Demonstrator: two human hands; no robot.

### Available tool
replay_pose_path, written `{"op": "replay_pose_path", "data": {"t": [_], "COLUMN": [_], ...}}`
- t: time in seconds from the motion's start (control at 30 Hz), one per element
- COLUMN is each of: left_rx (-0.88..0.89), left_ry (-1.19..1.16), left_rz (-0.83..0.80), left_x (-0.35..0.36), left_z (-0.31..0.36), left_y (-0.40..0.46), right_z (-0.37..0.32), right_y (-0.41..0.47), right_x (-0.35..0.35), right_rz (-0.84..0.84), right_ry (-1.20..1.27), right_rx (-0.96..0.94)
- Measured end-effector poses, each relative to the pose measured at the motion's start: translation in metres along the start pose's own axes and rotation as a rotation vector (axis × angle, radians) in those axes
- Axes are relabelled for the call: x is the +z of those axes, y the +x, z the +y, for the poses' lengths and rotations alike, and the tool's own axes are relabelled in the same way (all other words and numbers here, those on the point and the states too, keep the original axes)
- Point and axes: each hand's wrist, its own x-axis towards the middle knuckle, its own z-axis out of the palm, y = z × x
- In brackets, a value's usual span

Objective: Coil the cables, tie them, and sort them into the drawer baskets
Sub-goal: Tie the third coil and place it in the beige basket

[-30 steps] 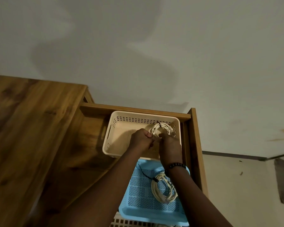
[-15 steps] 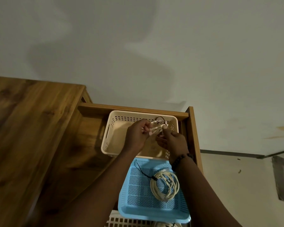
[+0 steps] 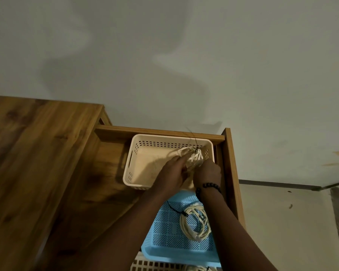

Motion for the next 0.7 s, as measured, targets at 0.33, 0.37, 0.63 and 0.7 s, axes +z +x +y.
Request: {"op": "replay_pose_path", "data": {"t": [0.33, 0.37, 0.63, 0.7], "left_rx": [-0.005, -0.022, 0.042, 0.068], "left_ry": [0.401, 0.370, 0.385, 0.454], "left_rz": [-0.143, -0.090, 0.202, 0.230], "left_x": [0.002, 0.002, -0.018, -0.025], "left_z": [0.021, 0.023, 0.040, 0.044], "left_y": [0.010, 0.012, -0.022, -0.039], "right_z": [0.010, 0.011, 0.021, 0.024], "right_y": [-0.019, -0.020, -0.044, -0.063], "right_x": [-0.012, -0.015, -0.024, -0.019], "right_rz": [0.226, 0.271, 0.415, 0.439], "right_ry": [-0.221, -0.206, -0.156, -0.195], "right_rx": [-0.274, -0.299, -0.465, -0.539]}}
